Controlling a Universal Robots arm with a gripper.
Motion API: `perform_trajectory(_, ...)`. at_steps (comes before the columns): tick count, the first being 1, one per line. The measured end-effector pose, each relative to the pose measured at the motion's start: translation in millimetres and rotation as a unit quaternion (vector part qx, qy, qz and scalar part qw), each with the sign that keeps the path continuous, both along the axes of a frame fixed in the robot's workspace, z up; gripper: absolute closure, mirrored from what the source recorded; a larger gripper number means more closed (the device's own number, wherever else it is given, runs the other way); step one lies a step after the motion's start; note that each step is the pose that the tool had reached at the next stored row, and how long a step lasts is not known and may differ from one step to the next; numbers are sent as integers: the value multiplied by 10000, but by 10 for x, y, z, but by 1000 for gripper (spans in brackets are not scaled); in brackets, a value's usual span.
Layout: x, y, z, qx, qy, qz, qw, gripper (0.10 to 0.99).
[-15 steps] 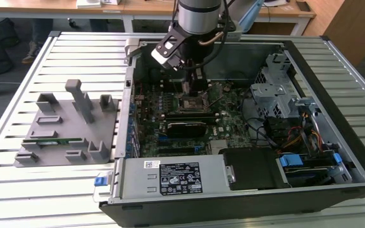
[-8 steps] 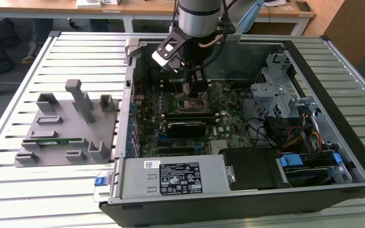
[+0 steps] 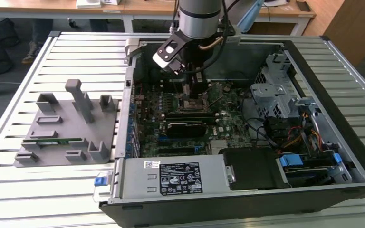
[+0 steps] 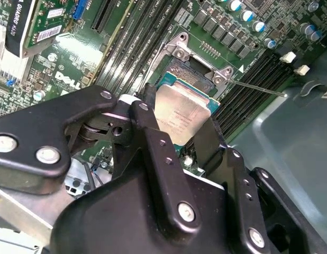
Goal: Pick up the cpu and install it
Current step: 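Place the cpu into insertion slot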
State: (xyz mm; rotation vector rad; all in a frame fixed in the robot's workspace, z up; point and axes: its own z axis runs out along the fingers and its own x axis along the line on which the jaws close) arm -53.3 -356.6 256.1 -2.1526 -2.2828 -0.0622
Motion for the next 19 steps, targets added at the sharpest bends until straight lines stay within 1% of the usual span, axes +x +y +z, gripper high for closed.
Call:
perform_trajectory(2,14,18,-14,0,0,-1,10000,553)
perform_trajectory(4,28,55,-30,0,0,-1,10000,553)
perform_trajectory(7,31,88,-70,2,-1,-1,10000,553)
perform_trajectory(14,38,115,-183,1,0,-1,10000,553)
perform_trajectory(19,42,123,-227,2,0,-1,10000,553)
